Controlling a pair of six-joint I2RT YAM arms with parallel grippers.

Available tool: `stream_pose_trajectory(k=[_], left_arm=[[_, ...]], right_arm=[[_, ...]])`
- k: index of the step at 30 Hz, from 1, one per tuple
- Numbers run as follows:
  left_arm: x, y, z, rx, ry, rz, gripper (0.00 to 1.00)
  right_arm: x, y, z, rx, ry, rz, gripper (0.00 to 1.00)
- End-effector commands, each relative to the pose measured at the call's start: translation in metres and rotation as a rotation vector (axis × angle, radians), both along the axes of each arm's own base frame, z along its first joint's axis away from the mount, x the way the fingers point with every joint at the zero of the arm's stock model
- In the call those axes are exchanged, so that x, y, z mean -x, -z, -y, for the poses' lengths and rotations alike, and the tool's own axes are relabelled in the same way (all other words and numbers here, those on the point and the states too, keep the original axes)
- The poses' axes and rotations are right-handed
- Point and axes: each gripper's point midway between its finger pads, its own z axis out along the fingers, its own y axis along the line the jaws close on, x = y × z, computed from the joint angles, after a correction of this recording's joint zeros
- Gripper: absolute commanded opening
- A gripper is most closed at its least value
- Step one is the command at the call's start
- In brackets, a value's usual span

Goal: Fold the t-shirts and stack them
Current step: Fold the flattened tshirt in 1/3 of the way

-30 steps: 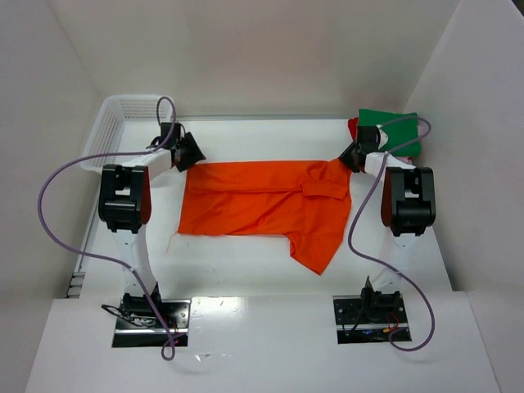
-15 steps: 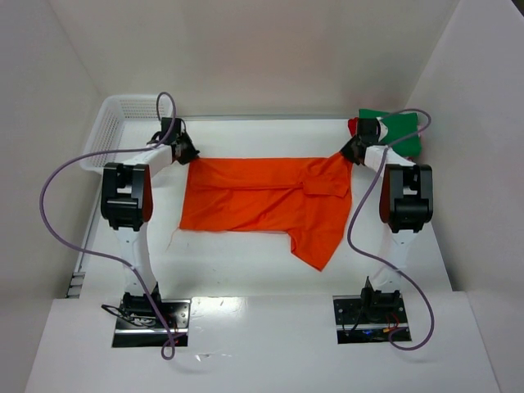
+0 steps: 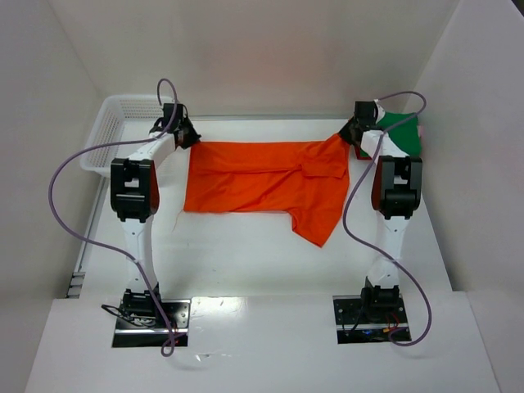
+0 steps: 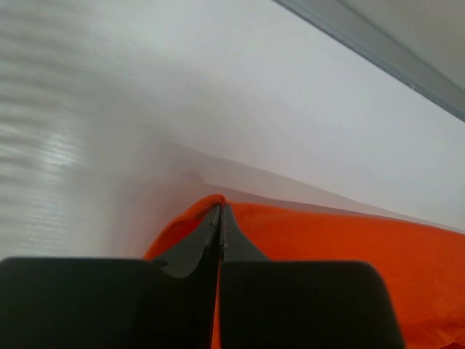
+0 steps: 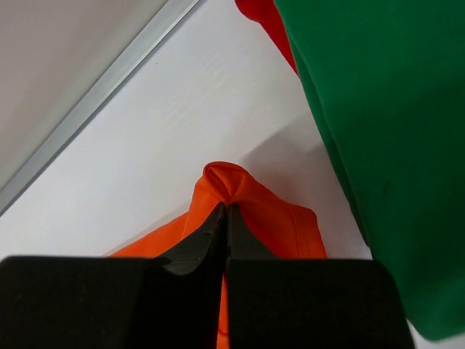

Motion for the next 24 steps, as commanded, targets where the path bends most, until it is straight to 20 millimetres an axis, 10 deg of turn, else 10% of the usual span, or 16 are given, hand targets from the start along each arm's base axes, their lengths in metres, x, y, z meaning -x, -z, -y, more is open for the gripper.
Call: stream_pose_trajectory(k=[1, 7, 11, 19, 24], left_arm=[[-0.015, -0.007, -0.012, -0.021, -0.019, 0.021, 0.00], [-0.014, -0.017, -0.009, -0.030, 0.018, 0.040, 0.53], [-0.008, -0.039, -0.001, -0.009, 0.060, 0.081, 0.80], [0.035, -0.091, 0.031, 0.047, 0.206, 0.162, 0.99], [0.085, -0.113, 0.056, 0.042, 0.273, 0.177, 0.99]], right_arm=[[-0.009, 0.002, 0.001, 0.001, -0.023, -0.010, 0.03], [-0.011, -0.013, -0.001, 0.014, -0.060, 0.013, 0.43], [-0.007, -0.052, -0.003, 0.022, -0.073, 0.088, 0.97], [0.048, -0.173, -0.021, -0.039, -0.127, 0.322, 1.00], [0.105, -0.151, -0.019, -0.060, -0.080, 0.262, 1.00]])
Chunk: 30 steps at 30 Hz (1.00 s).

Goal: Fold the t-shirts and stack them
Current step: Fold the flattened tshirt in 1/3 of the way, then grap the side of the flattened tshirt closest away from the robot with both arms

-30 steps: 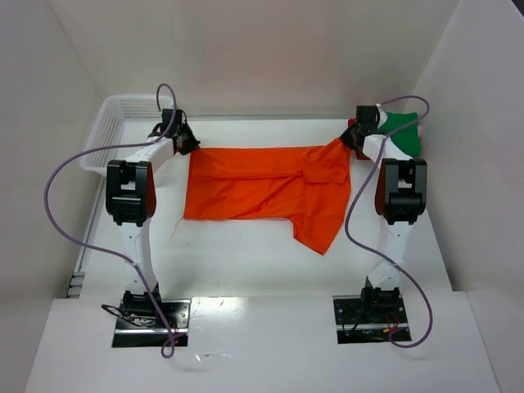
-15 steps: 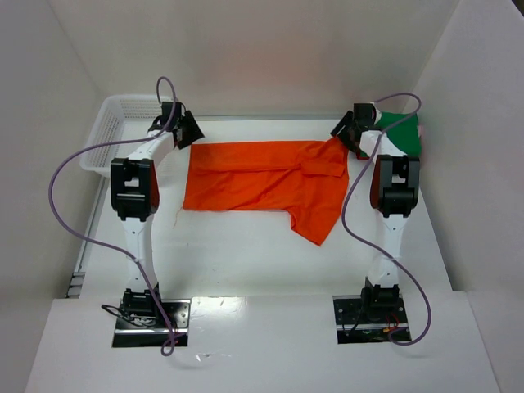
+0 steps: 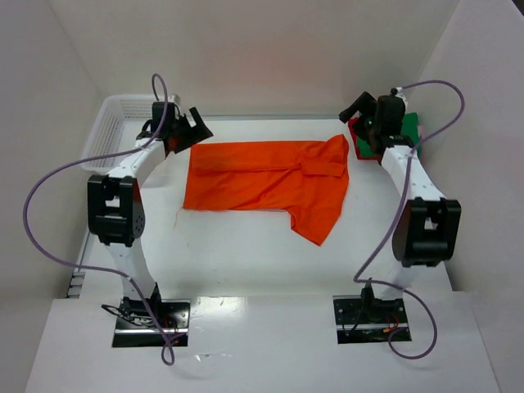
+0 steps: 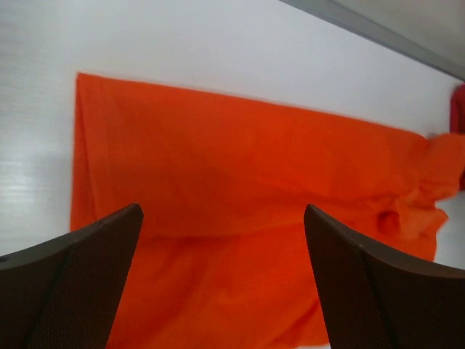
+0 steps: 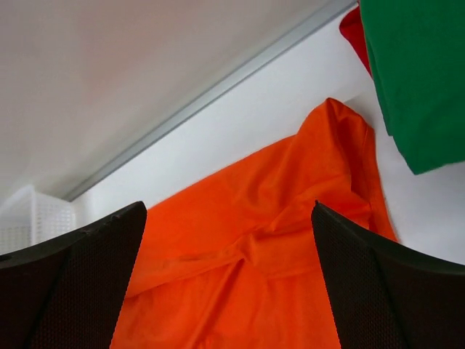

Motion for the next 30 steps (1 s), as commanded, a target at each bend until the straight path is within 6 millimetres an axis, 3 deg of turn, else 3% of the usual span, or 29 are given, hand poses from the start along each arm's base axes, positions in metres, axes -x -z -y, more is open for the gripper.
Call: stream_pose_trajectory(k=[1, 2, 3, 4, 5, 6, 7, 8, 9, 11, 12, 14, 21, 22, 30], left_arm=[[0.029, -0.035, 0.027, -0.012, 0.094, 0.076, 0.99], [0.037, -0.032, 0.021, -0.021, 0.063, 0.059, 0.99], [0.047, -0.043, 0.019, -0.018, 0.050, 0.070, 0.99], [0.064, -0.024, 0.018, -0.013, 0.044, 0.020, 0.99], [0.074, -0.019, 0.015, -0.015, 0.027, 0.006, 0.99], [0.084, -0.028, 0.011, -0.011, 0.004, 0.021, 0.99], [0.092, -0.023, 0.008, -0.014, -0.014, 0.009, 0.99], [0.107, -0.005, 0.005, -0.025, -0.023, -0.032, 0.99], [0.114, -0.010, 0.000, -0.029, -0.052, -0.020, 0.99], [0.126, -0.009, -0.006, -0.037, -0.082, -0.027, 0.99], [0.134, 0.002, -0.010, -0.046, -0.105, -0.057, 0.98], [0.138, 0.001, -0.015, -0.056, -0.133, -0.060, 0.98], [0.150, 0.040, -0.020, -0.005, -0.195, -0.170, 0.97], [0.150, 0.040, -0.020, 0.002, -0.201, -0.171, 0.97], [0.149, 0.053, -0.027, -0.002, -0.207, -0.194, 0.97]], right_arm=[[0.032, 0.020, 0.001, -0.032, 0.024, -0.034, 1.00], [0.045, 0.015, 0.001, -0.032, 0.024, -0.031, 1.00], [0.055, 0.020, 0.001, -0.032, 0.024, -0.048, 1.00], [0.070, 0.040, 0.000, -0.033, 0.025, -0.097, 1.00], [0.081, 0.034, -0.001, -0.041, 0.029, -0.087, 1.00], [0.090, 0.039, -0.001, -0.042, 0.029, -0.100, 1.00], [0.103, 0.056, -0.002, -0.043, 0.030, -0.135, 1.00], [0.112, 0.061, -0.004, -0.056, 0.025, -0.156, 1.00], [0.121, 0.057, -0.006, -0.061, 0.017, -0.150, 1.00], [0.138, 0.074, -0.011, -0.083, 0.006, -0.198, 1.00], [0.142, 0.072, -0.013, -0.088, -0.003, -0.191, 1.00], [0.155, 0.088, -0.019, -0.106, -0.012, -0.242, 0.97], [0.184, 0.120, -0.058, -0.156, -0.052, -0.371, 0.87], [0.194, 0.132, -0.061, -0.168, -0.046, -0.410, 0.85], [0.231, 0.155, -0.067, -0.187, 0.032, -0.510, 0.82]])
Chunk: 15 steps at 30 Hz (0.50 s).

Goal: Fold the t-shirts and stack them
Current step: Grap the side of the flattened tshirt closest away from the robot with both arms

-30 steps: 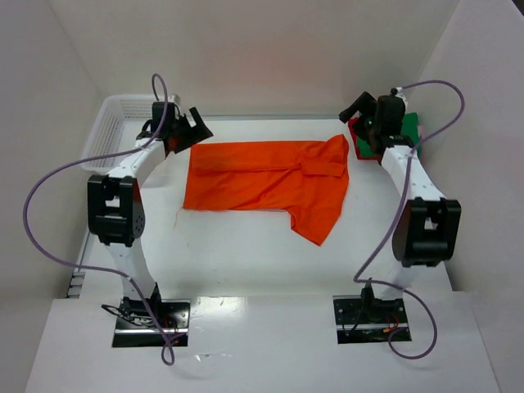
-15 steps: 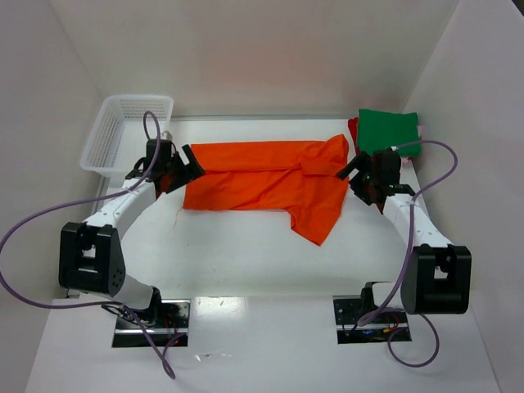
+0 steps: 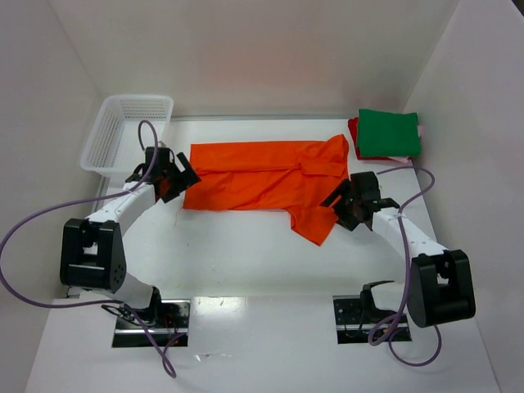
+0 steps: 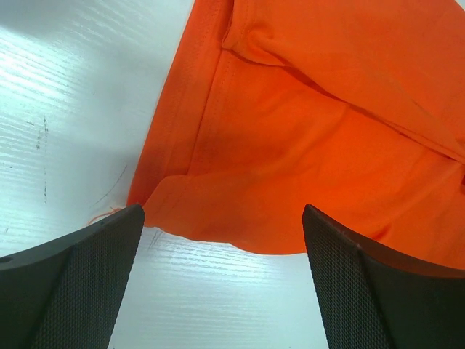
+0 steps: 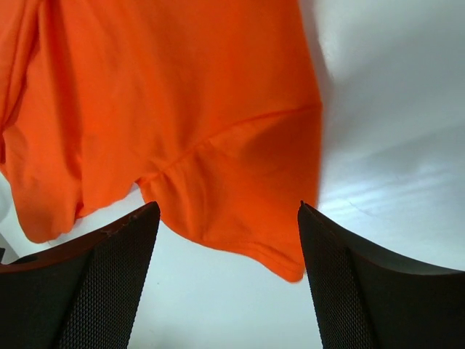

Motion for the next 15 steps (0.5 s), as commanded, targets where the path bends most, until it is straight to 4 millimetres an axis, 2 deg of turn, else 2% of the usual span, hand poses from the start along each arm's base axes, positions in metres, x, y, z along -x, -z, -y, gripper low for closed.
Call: stream_pose_trajectory(k=[1, 3, 6, 10, 12, 15], left_arm=[[-0.009, -0.003, -0.002, 0.011, -0.009, 0.027, 0.97], [-0.009, -0.003, -0.004, 0.018, -0.012, 0.027, 0.97], [-0.009, 0.001, -0.004, 0.011, -0.005, 0.018, 0.98], [-0.009, 0.008, -0.008, 0.010, -0.015, -0.001, 0.98], [-0.009, 0.008, -0.008, 0.010, -0.015, -0.001, 0.99], [-0.006, 0.015, -0.008, 0.009, -0.015, -0.020, 0.99]], right_arm=[[0.012, -0.003, 0.003, 0.002, 0.066, -0.021, 0.82], [0.014, -0.002, 0.008, 0.022, 0.091, -0.030, 0.82], [0.021, 0.011, 0.009, 0.036, 0.095, -0.078, 0.81], [0.031, 0.033, 0.000, 0.051, 0.080, -0.159, 0.72], [0.034, 0.036, -0.006, 0.050, 0.066, -0.170, 0.71], [0.035, 0.042, -0.004, 0.078, 0.069, -0.184, 0.71]])
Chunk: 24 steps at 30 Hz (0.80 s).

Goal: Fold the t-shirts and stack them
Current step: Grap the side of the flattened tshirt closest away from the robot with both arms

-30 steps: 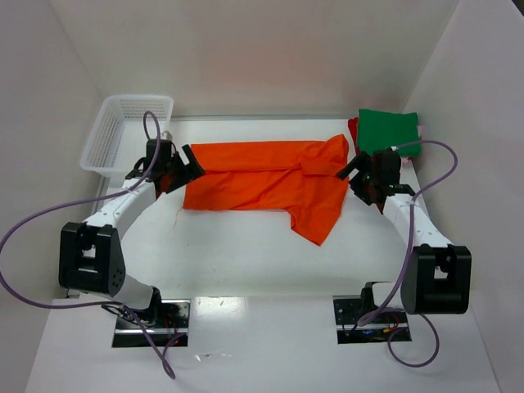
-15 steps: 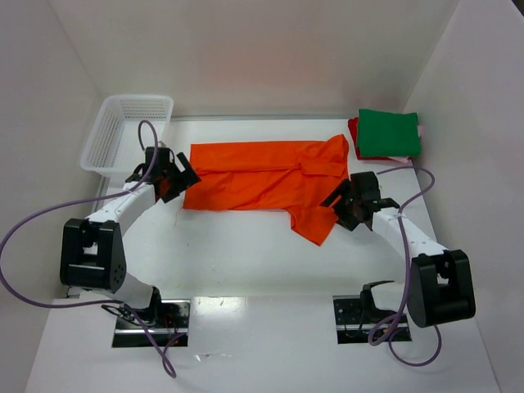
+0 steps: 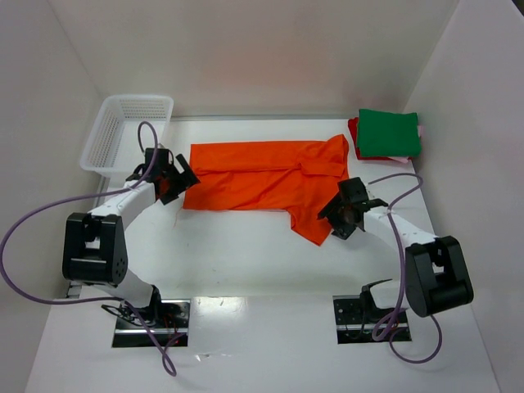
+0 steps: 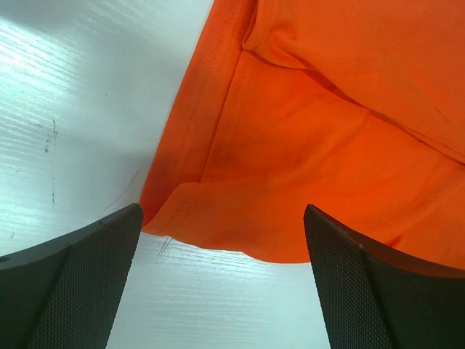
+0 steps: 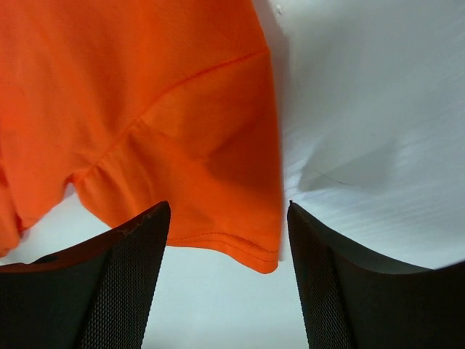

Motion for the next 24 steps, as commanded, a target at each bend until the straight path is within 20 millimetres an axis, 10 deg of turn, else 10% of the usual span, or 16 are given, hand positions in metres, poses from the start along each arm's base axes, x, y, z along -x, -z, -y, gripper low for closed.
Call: stream_pose_trajectory(k=[1, 24], left_arm=[[-0.005, 0.000, -0.003, 0.011, -0.001, 0.015, 0.99], [0.018, 0.014, 0.006, 0.049, 0.043, -0.059, 0.96]], right_arm=[[0.008, 0.009, 0.006, 0.046, 0.026, -0.036, 0.71], [0.011, 0.032, 0.007, 0.134, -0.004, -0.154, 0.08]])
